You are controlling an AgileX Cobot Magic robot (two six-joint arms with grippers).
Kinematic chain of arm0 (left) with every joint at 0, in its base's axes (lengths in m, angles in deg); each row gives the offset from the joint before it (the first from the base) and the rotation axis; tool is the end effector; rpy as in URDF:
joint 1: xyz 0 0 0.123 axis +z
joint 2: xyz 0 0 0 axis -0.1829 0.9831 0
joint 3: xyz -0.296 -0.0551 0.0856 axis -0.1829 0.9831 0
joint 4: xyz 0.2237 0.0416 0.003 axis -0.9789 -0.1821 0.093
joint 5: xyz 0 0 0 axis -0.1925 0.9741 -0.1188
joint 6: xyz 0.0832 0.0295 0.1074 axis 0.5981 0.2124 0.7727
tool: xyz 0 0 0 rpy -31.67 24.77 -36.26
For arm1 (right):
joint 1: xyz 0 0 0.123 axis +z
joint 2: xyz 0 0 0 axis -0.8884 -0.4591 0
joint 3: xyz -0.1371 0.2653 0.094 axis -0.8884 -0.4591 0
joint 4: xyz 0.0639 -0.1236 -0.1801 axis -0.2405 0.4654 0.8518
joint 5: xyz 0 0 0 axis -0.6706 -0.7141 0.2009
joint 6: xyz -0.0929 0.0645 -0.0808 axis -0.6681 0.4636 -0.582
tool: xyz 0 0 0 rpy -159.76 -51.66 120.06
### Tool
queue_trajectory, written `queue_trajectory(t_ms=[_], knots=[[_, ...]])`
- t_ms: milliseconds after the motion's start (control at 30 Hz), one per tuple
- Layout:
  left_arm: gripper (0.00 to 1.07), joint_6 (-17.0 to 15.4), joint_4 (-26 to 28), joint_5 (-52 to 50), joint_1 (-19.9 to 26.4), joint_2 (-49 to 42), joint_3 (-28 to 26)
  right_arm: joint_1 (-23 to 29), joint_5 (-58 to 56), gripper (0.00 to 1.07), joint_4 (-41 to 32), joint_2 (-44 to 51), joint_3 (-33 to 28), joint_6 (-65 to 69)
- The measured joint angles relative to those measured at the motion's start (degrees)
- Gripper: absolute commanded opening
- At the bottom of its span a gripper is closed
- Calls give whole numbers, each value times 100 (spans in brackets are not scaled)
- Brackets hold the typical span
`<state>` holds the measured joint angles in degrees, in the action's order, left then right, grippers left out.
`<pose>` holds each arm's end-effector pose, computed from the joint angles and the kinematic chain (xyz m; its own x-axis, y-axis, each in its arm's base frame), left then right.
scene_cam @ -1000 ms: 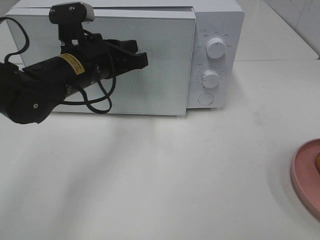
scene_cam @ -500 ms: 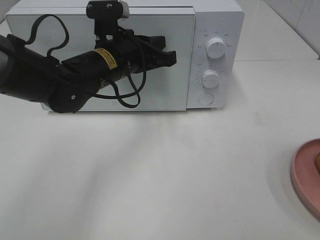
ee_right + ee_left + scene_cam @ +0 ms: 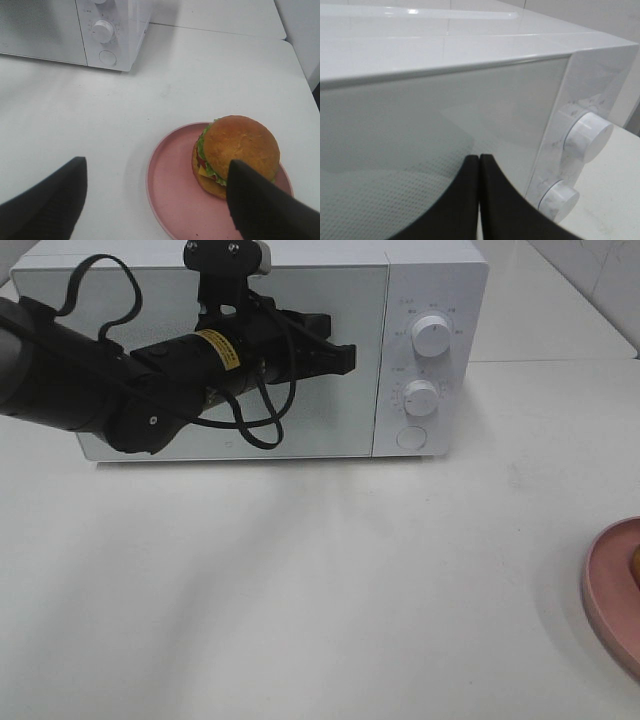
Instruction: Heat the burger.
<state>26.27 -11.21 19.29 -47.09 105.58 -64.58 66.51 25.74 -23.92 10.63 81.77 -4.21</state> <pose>0.3770 -0.2875 0.2207 -0.2171 -0.0155 -0.9760 0.6067 0.7812 -0.1473 -0.0094 0.0022 0.2515 -0.3923 -0.0694 -0.9172 -0.1024 0.9942 -0.0314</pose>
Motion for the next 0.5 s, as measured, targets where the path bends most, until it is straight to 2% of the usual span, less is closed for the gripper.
queue_trajectory(t_ms=[33, 67, 167, 200, 233, 267, 300, 333, 367, 400, 433, 500], knots=[[3, 0, 11, 115, 0, -69, 80, 0, 0, 76, 0, 0, 0, 0], [11, 0, 11, 418, -17, -275, 264, 0, 0, 76, 0, 0, 0, 0], [18, 0, 6, 613, -46, -361, 338, 0, 0, 76, 0, 0, 0, 0], [35, -6, -11, 1089, -149, -556, 487, 0, 0, 76, 0, 0, 0, 0], [64, -17, -29, 1707, -275, -779, 630, 0, 0, 76, 0, 0, 0, 0], [64, -17, -29, 1707, -275, -779, 630, 0, 0, 76, 0, 0, 0, 0], [77, -17, -40, 2320, -378, -991, 733, 0, 0, 76, 0, 0, 0, 0], [77, -17, -40, 2320, -378, -991, 733, 0, 0, 76, 0, 0, 0, 0], [102, -17, -52, 2607, -418, -1066, 762, 0, 0, 76, 0, 0, 0, 0], [100, -17, -57, 3260, -481, -1238, 779, 0, 0, 76, 0, 0, 0, 0], [100, -17, -57, 3260, -481, -1238, 779, 0, 0, 76, 0, 0, 0, 0], [100, -17, -57, 4332, -487, -1438, 785, 0, 0, 76, 0, 0, 0, 0]])
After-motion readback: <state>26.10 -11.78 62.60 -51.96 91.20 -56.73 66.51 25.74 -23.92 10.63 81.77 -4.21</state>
